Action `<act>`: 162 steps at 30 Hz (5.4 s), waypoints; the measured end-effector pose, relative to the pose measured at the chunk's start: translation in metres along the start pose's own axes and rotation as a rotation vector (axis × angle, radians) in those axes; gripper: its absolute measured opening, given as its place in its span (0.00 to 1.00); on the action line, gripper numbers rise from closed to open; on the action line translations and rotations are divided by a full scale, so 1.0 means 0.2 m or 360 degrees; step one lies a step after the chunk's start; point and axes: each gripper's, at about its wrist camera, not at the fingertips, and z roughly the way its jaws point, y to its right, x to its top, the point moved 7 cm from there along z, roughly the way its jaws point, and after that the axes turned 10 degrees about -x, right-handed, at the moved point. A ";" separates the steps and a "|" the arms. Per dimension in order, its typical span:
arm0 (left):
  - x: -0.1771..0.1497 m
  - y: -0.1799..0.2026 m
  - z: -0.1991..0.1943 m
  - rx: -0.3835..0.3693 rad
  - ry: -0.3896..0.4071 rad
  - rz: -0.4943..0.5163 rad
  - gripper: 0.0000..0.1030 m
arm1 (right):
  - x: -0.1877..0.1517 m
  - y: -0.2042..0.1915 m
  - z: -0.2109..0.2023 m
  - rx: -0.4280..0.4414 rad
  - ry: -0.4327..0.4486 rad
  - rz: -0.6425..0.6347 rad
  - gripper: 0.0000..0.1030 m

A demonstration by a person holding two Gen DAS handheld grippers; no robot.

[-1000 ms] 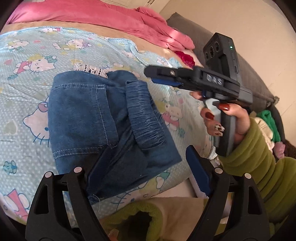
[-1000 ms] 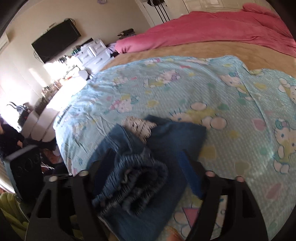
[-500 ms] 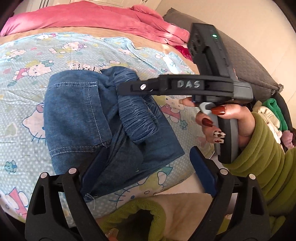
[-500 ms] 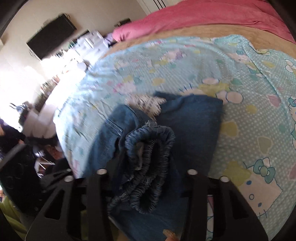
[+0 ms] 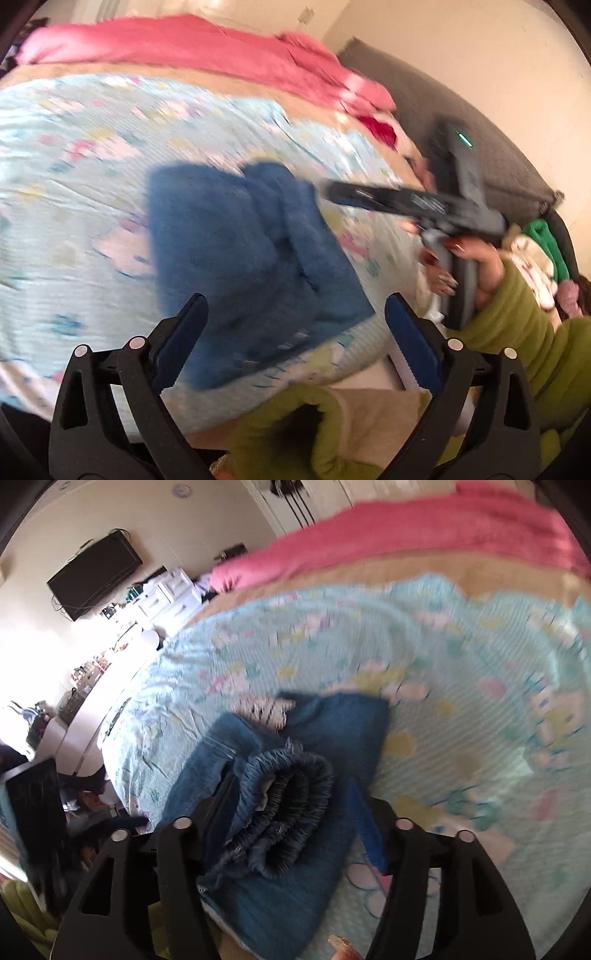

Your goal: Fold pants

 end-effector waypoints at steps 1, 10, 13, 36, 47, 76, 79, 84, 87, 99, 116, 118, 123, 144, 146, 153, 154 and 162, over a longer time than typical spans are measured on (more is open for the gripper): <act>0.02 -0.03 -0.06 0.0038 0.0048 -0.0010 0.89 | 0.00 -0.01 -0.05 -0.0005 0.0036 -0.0025 0.64; 0.14 -0.26 -0.21 0.0281 0.0138 -0.0145 0.86 | -0.18 -0.35 -0.31 -0.0016 0.0199 -0.0636 0.67; 0.16 -0.27 -0.15 0.0312 0.0070 -0.0119 0.58 | -0.31 -0.50 -0.29 0.0036 0.0166 -0.0864 0.66; 0.22 -0.35 0.32 0.0253 -0.0288 -0.0077 0.37 | -0.56 -0.64 0.12 0.0179 -0.0264 -0.1321 0.03; 0.22 -0.35 0.31 0.0244 -0.0238 -0.0076 0.37 | -0.60 -0.63 0.13 0.0140 -0.0347 -0.1254 0.04; 0.07 -0.25 -0.05 0.0400 -0.0091 0.0038 0.52 | 0.18 -0.39 0.09 -0.0113 -0.0106 -0.0667 0.49; 0.03 -0.22 0.00 0.0371 -0.0138 0.0062 0.52 | 0.22 -0.40 0.24 -0.0125 -0.0187 -0.0716 0.49; -0.02 -0.19 0.07 0.0354 -0.0211 0.0088 0.52 | 0.20 -0.38 0.45 -0.0154 -0.0378 -0.0778 0.46; -0.03 -0.18 0.11 0.0351 -0.0243 0.0098 0.52 | 0.16 -0.34 0.56 -0.0307 -0.0457 -0.0865 0.16; -0.05 -0.18 0.13 0.0364 -0.0277 0.0082 0.57 | 0.22 -0.26 0.56 -0.0400 -0.0312 -0.0717 0.42; 0.06 -0.18 0.02 0.0422 -0.0124 0.0100 0.84 | 0.12 -0.02 -0.04 -0.0352 0.0030 -0.0291 0.73; 0.07 -0.22 0.02 0.0442 -0.0110 0.0057 0.86 | 0.06 -0.01 -0.01 -0.0352 -0.0022 -0.0269 0.73; 0.11 -0.35 0.10 0.0426 -0.0114 -0.0096 0.86 | -0.03 0.07 0.10 -0.0354 -0.0139 -0.0176 0.73; 0.41 -0.34 0.25 0.0405 -0.0032 -0.0050 0.28 | 0.22 -0.15 0.21 -0.0125 0.0070 -0.0349 0.10; 0.47 -0.36 0.26 0.0437 -0.0011 -0.0032 0.28 | 0.30 -0.13 0.25 -0.0121 0.0091 -0.0331 0.10; 0.51 -0.47 0.34 0.0537 -0.0051 -0.0024 0.34 | 0.34 0.00 0.40 -0.0276 0.0014 -0.0302 0.10; 0.50 -0.48 0.35 0.0546 -0.0064 -0.0034 0.42 | 0.33 0.02 0.41 -0.0299 -0.0002 -0.0302 0.11; 0.44 -0.48 0.28 0.0608 -0.0051 0.0001 0.65 | 0.26 0.13 0.35 -0.0429 0.0004 -0.0216 0.53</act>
